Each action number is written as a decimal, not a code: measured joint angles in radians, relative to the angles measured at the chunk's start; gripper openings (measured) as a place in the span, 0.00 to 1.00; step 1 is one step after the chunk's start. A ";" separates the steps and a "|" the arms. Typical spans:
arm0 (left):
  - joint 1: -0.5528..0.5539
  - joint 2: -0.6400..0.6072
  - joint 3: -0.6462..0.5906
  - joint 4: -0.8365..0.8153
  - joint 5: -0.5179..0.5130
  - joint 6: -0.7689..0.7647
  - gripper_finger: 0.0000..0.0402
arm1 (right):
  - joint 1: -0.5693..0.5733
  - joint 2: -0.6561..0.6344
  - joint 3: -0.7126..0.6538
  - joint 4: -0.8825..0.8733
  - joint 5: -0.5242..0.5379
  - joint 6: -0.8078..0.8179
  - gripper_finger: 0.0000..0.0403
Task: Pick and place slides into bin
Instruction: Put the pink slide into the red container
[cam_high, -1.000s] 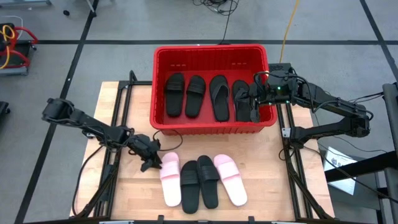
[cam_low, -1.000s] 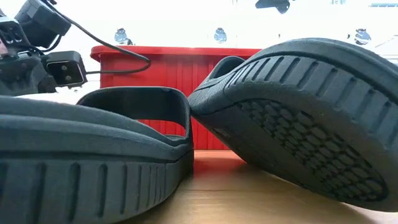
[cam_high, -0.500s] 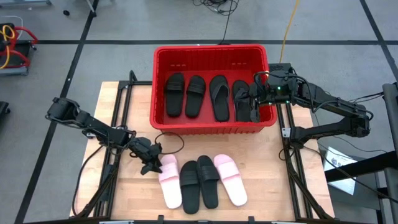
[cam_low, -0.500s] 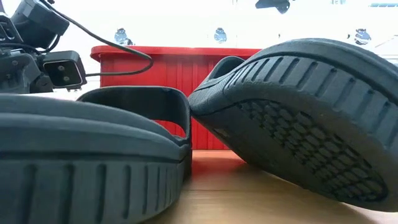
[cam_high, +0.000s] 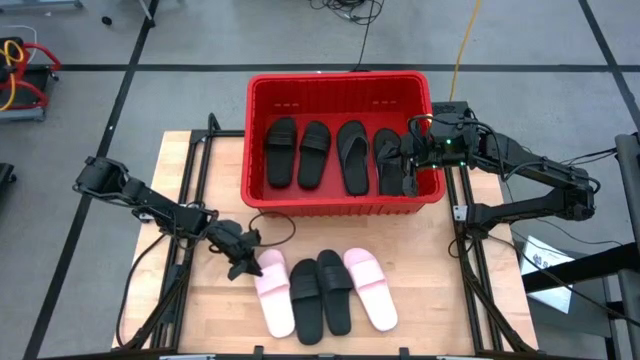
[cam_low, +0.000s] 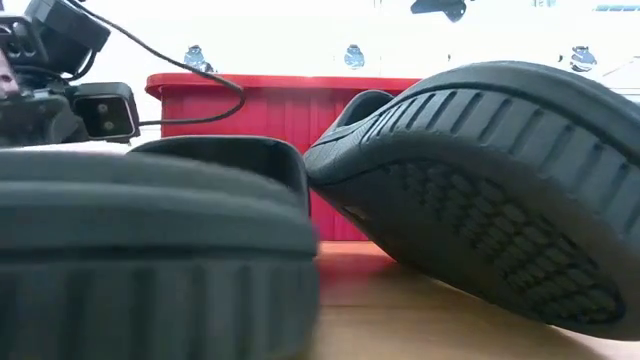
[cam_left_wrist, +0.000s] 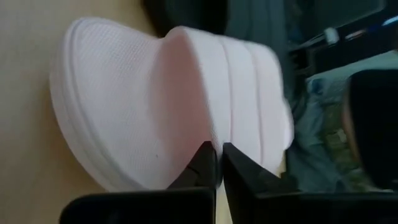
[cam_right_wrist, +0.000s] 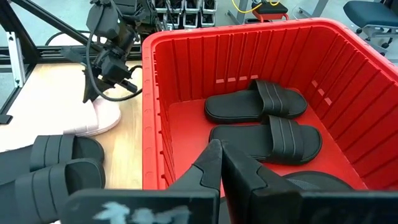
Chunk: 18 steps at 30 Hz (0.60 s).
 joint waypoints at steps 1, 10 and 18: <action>0.000 0.000 0.000 0.021 0.002 -0.011 0.01 | 0.000 0.000 0.000 0.000 0.000 0.000 0.00; 0.000 -0.100 0.000 0.067 0.005 -0.148 0.01 | 0.000 0.000 0.000 0.000 0.000 0.000 0.00; -0.002 -0.251 0.000 0.060 0.007 -0.217 0.00 | 0.000 0.000 0.000 0.000 0.000 -0.002 0.00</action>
